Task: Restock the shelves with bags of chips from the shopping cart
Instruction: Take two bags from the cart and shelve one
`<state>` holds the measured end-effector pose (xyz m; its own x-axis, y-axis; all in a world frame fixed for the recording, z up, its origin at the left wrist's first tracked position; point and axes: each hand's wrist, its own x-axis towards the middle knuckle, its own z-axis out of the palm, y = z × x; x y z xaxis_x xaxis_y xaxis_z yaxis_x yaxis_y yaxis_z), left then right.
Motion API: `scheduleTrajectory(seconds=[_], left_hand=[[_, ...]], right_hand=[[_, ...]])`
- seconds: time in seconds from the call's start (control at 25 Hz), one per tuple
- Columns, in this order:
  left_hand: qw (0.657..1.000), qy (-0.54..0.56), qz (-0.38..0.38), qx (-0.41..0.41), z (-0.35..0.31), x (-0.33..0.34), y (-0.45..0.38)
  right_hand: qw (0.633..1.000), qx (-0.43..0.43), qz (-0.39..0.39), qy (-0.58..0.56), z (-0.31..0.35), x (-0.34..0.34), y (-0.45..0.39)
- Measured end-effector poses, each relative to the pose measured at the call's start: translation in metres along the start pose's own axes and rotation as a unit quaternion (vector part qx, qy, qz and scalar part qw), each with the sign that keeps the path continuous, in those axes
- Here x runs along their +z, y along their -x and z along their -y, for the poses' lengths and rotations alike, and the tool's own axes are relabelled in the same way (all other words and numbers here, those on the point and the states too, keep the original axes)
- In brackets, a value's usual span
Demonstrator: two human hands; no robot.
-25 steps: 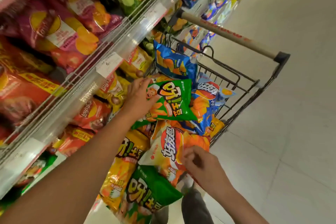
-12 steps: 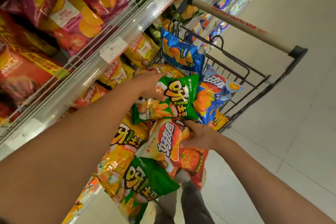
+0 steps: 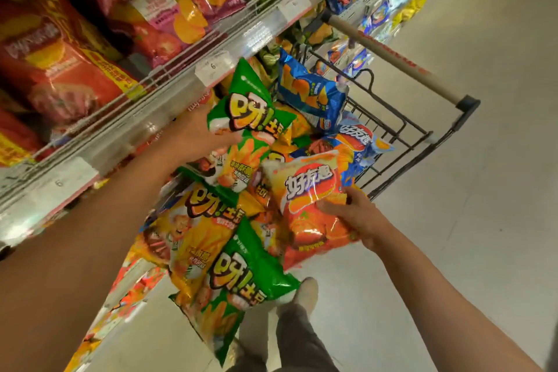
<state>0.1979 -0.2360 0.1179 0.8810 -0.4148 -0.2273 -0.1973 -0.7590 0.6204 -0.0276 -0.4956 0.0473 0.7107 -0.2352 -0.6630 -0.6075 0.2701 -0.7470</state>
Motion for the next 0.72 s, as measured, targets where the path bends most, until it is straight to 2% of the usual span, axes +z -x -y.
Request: scheduleTrajectory(seconds=[0.24,0.4,0.56,0.72], left_hand=[[0.985,0.165,-0.056,-0.012,0.029,-0.019,0.079],[0.960,0.274,-0.048,-0.022,0.057,-0.028,0.127],[0.924,0.367,-0.070,-0.079,0.075,-0.043,0.171],[0.898,0.415,-0.110,-0.095,0.097,-0.055,0.218]], right_hand=[[0.995,-0.059,-0.054,-0.057,0.000,0.048,0.044],[0.992,-0.110,-0.046,-0.045,-0.006,0.082,0.078],[0.988,-0.147,-0.021,-0.038,-0.004,0.112,0.105],[0.985,-0.170,0.021,-0.014,0.002,0.134,0.116]])
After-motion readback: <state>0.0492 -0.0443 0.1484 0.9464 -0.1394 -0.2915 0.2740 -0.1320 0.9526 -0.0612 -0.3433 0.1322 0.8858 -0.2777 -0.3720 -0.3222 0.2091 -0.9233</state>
